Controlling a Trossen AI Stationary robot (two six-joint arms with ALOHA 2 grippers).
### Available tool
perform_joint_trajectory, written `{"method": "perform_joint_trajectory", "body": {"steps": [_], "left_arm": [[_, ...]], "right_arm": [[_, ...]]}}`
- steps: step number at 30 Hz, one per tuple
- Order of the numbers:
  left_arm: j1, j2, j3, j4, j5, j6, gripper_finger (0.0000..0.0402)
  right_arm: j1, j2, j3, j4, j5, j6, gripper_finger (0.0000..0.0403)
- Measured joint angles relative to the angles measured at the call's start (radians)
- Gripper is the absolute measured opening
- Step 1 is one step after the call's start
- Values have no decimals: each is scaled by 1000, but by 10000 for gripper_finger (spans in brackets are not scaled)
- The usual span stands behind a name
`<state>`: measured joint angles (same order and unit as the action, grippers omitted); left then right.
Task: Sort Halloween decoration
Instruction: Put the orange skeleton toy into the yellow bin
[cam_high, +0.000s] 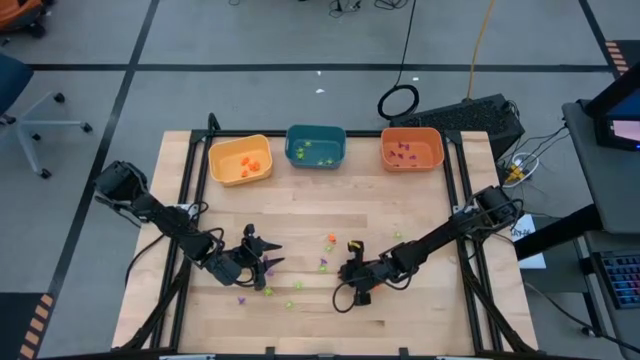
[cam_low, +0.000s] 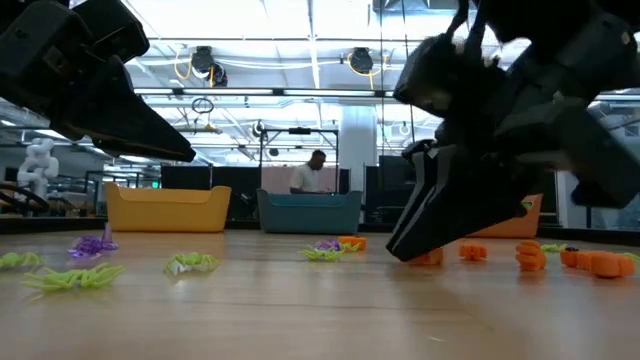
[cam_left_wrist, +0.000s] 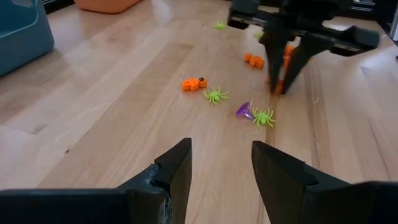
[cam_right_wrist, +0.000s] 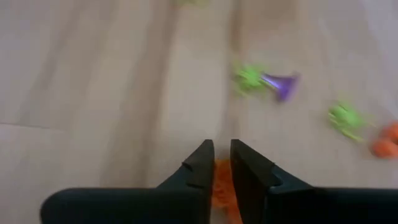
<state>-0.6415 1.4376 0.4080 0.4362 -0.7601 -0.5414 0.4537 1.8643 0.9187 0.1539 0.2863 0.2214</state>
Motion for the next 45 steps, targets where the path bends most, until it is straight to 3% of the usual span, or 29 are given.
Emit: {"method": "perform_joint_trajectory", "body": {"steps": [7,18,25,31,45], "left_arm": [[0,0,0,0,0,0,166],[0,0,0,3,0,-1,166],[0,0,0,4,0,-1,166],[0,0,0,7,0,-1,166],[0,0,0,4,0,-1,166]], "right_arm": [[6,1,51,-38,34,5,35],[26,1,80,-196,51,77,173],[28,14,80,-172,55,39,198],[22,43,83,-169,45,31,169],[23,32,82,-182,21,3,13]]}}
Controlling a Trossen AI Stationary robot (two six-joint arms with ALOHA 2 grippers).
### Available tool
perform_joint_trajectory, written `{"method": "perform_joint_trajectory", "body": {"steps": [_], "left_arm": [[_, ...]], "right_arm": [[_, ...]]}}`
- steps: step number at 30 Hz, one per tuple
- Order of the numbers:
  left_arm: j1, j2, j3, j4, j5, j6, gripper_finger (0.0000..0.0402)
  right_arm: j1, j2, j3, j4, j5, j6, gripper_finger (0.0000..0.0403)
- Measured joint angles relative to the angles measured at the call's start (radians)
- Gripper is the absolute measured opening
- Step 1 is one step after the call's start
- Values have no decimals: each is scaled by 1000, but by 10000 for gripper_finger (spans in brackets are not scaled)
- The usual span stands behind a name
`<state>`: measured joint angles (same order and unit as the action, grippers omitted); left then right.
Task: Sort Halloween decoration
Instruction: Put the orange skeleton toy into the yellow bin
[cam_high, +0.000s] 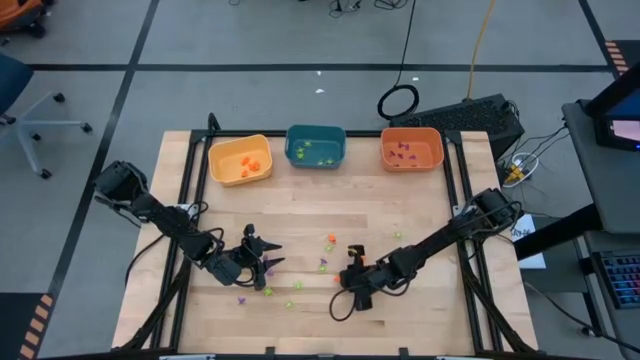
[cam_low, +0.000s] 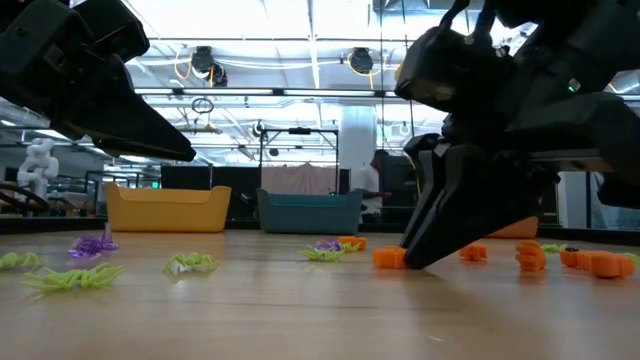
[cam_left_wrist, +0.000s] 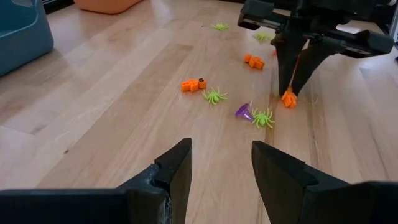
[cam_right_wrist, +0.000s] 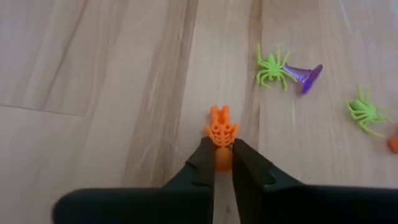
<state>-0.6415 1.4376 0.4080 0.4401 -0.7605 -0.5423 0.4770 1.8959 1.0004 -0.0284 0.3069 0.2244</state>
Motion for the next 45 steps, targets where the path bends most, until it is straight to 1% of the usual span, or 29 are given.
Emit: {"method": "perform_joint_trajectory", "body": {"steps": [2,6,8,12,18,23,28,32,34,36,45], "left_arm": [[0,0,0,0,0,0,166],[0,0,0,0,0,0,166],[0,0,0,0,0,0,166],[0,0,0,5,0,0,166],[0,0,0,32,0,7,166],[0,0,0,54,0,9,166],[0,0,0,53,0,9,166],[0,0,0,57,0,9,166],[1,0,0,65,0,9,166],[1,0,0,75,0,9,166],[1,0,0,77,-2,26,166]], "right_arm": [[5,-11,-1,-1,1,-6,7],[22,-50,-6,-13,7,-4,10],[37,-74,-5,-6,42,-5,10],[71,-122,-5,1,159,-51,9],[136,-176,-3,75,387,-218,8],[170,-181,-3,174,510,-359,8],[180,-178,-3,187,533,-405,8],[180,-178,-3,188,538,-507,8],[177,-178,-3,189,566,-548,8],[175,-178,-2,189,586,-549,8],[174,-178,-2,189,572,-551,8]]}}
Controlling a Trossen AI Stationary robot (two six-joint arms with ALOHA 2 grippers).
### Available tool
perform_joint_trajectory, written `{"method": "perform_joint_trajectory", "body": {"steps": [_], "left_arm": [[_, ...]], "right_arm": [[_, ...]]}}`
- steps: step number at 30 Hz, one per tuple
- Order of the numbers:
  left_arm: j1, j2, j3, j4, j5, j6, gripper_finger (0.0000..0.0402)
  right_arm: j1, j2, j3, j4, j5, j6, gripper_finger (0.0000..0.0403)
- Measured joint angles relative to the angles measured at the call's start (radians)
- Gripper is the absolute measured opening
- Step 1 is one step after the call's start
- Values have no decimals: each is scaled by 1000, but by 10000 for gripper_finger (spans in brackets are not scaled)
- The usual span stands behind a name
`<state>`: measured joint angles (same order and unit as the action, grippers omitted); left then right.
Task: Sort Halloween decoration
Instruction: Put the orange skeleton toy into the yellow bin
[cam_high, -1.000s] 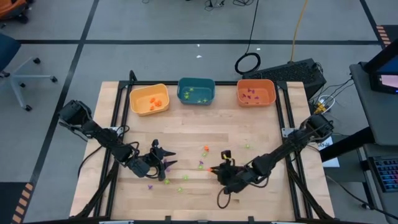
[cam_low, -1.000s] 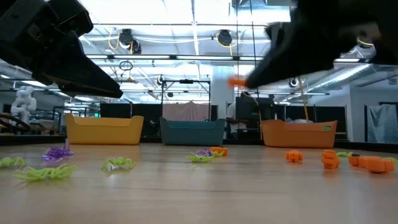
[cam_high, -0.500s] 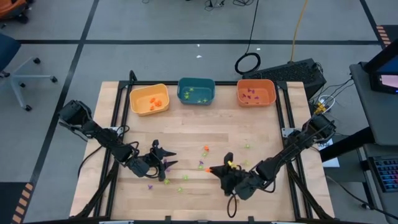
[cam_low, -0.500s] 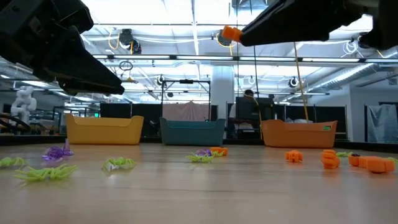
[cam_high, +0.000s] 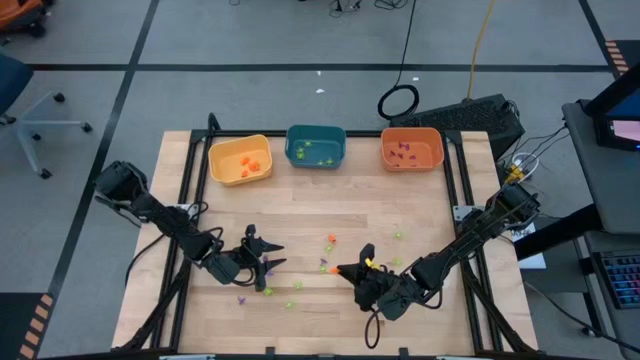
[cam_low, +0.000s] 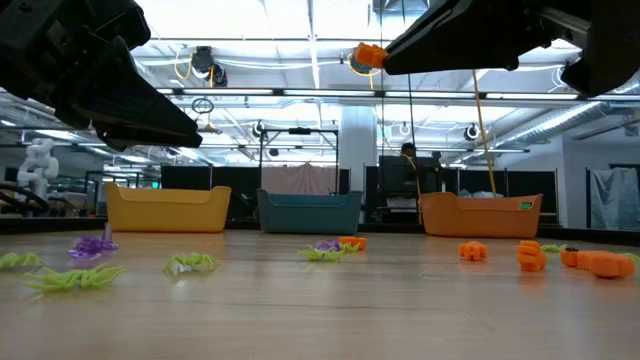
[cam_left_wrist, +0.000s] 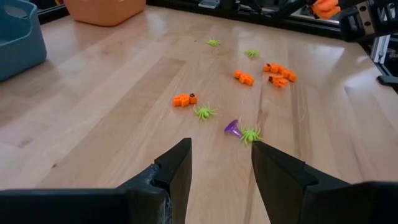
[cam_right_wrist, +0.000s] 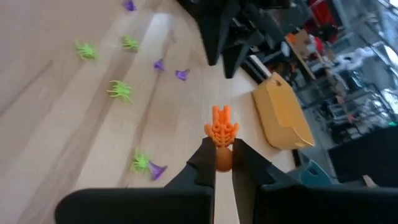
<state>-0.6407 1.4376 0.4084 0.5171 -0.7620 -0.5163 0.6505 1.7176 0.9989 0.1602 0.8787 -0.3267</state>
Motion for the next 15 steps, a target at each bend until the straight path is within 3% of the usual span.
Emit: {"method": "perform_joint_trajectory", "body": {"steps": [4,15], "left_arm": [[0,0,0,0,-1,0,166],[0,0,0,0,-2,2,166]], "right_arm": [[-8,0,0,-7,-51,-86,8],[-39,0,0,-3,-43,-633,8]]}}
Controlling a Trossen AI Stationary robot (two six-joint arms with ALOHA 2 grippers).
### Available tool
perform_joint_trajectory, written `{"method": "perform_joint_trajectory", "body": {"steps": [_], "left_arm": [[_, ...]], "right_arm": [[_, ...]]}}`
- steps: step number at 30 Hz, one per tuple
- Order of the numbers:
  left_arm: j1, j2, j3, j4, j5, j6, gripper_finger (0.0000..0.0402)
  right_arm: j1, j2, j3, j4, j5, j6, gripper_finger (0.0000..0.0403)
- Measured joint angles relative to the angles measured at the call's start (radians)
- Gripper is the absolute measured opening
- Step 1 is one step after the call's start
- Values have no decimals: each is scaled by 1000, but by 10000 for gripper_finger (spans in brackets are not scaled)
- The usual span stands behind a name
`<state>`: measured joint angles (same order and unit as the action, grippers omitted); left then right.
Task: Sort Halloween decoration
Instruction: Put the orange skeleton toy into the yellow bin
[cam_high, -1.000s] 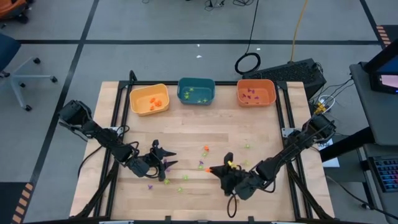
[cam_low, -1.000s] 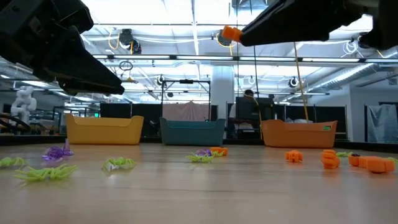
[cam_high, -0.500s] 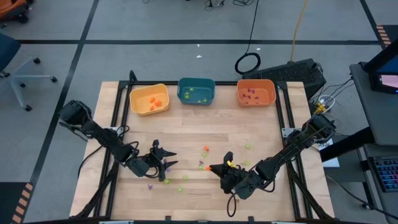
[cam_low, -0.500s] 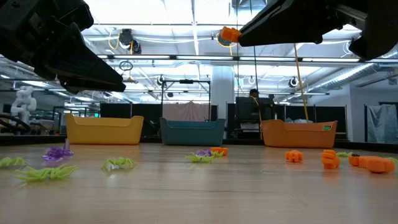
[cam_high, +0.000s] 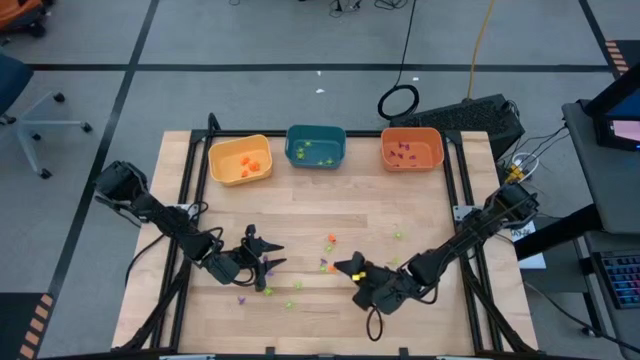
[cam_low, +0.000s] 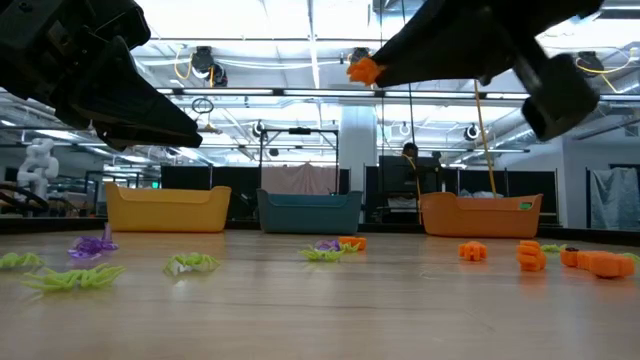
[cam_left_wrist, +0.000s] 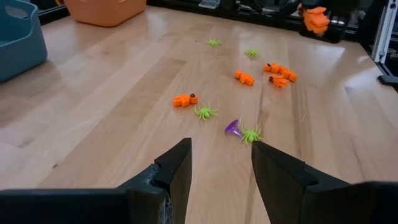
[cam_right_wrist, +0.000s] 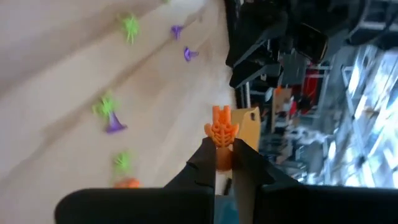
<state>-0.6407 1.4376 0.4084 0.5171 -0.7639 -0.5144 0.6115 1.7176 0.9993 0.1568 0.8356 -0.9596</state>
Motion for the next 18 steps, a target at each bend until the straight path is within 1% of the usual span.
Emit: {"method": "perform_joint_trajectory", "body": {"steps": [5,8,18], "left_arm": [[0,0,0,0,0,5,166],[0,0,0,0,-1,5,166],[0,0,0,0,-1,5,166]], "right_arm": [[-28,0,0,1,1,-166,8],[-41,0,0,1,1,-226,8],[-55,0,0,4,1,-239,9]]}}
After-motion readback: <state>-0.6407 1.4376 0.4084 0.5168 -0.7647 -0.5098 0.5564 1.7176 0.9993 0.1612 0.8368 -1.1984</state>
